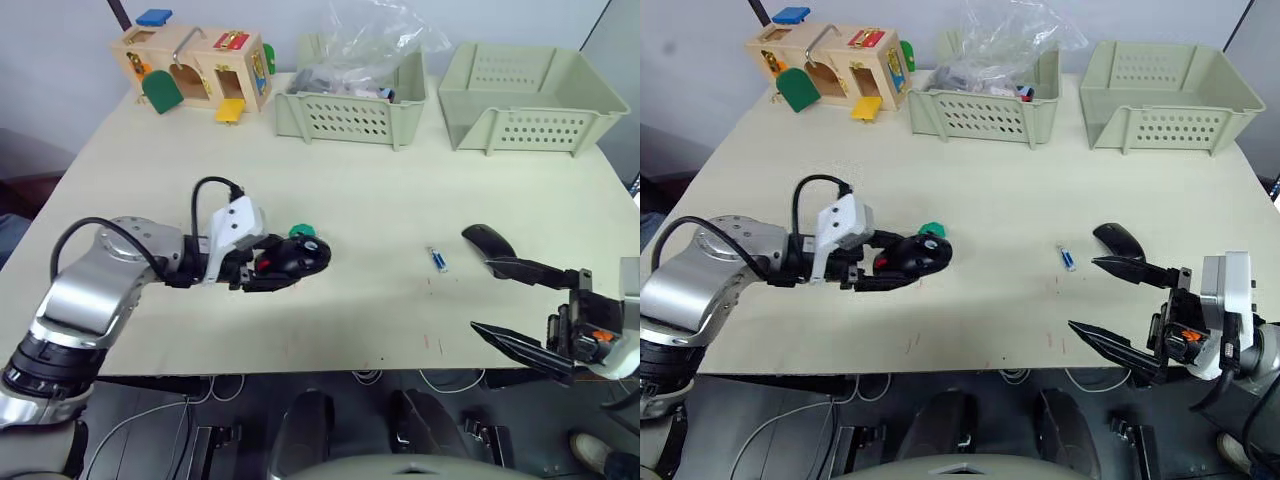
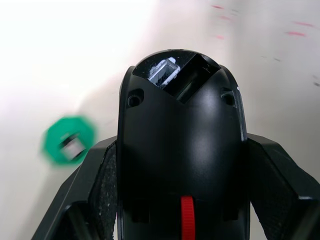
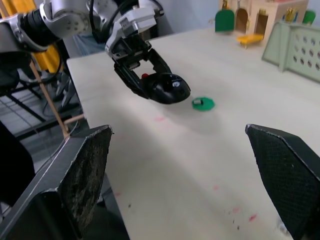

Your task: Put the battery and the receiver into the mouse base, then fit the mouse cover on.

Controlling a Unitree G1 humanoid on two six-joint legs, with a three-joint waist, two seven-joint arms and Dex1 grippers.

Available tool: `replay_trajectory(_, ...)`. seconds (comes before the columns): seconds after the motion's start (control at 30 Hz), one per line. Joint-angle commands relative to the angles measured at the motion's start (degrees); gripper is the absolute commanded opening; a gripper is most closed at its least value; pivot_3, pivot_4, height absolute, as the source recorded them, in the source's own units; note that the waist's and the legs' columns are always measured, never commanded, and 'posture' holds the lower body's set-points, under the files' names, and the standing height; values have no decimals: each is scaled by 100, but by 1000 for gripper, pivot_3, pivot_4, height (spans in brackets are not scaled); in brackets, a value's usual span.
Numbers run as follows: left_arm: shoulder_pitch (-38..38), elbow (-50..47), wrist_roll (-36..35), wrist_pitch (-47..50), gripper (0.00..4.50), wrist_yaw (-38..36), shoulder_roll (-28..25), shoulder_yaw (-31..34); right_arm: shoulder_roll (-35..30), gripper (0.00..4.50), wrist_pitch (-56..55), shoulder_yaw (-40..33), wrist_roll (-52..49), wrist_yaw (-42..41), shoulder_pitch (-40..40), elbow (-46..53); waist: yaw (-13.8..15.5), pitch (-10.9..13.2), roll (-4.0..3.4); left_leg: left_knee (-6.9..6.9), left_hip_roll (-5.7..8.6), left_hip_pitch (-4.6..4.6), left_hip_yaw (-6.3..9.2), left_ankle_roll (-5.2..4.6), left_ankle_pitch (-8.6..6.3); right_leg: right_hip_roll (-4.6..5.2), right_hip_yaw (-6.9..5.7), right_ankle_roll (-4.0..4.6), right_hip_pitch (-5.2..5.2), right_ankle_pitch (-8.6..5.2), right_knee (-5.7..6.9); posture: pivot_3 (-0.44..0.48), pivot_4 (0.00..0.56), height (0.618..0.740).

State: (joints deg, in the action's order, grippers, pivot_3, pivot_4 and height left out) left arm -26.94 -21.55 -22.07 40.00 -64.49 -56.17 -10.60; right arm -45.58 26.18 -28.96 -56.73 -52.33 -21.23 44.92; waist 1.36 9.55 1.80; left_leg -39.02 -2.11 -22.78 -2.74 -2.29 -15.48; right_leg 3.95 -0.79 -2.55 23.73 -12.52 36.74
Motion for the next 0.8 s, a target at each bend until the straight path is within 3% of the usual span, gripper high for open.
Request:
replay_trajectory(0.03, -395, -338, 223, 181, 2925, -2, 220, -545, -45, 4500, -18, -293, -35, -25, -151, 156, 2, 0, 2, -6, 0, -2, -1, 0, 0, 0, -1, -1, -2, 0, 0, 0, 150, 740)
replay_trajectory(0.3, -1060, 64, 1055, 133, 2925, 103, 977, -1768, -51, 4500, 2, -592, -12, -3, -576, 305, -42, 0, 1, -7, -1, -1, 5, -1, 0, -7, 2, -15, -2, -9, 1, 0, 150, 740)
replay_trajectory(0.5, -1015, 484, 1727, -197, 2925, 163, 1201, -2318, -34, 4500, 39, -627, -39, 114, -734, 494, -47, 0, 0, -8, -5, 1, 13, -1, -1, -13, 6, -15, -2, -9, 2, 0, 150, 740)
replay_trajectory(0.8, -699, 531, 2195, -172, 2925, 276, 1458, -2533, -12, 4500, 149, -504, 20, 441, -882, 722, 5, -18, -21, -11, -3, 3, 16, -1, -1, -7, 6, -17, -6, -10, 1, 0, 150, 740)
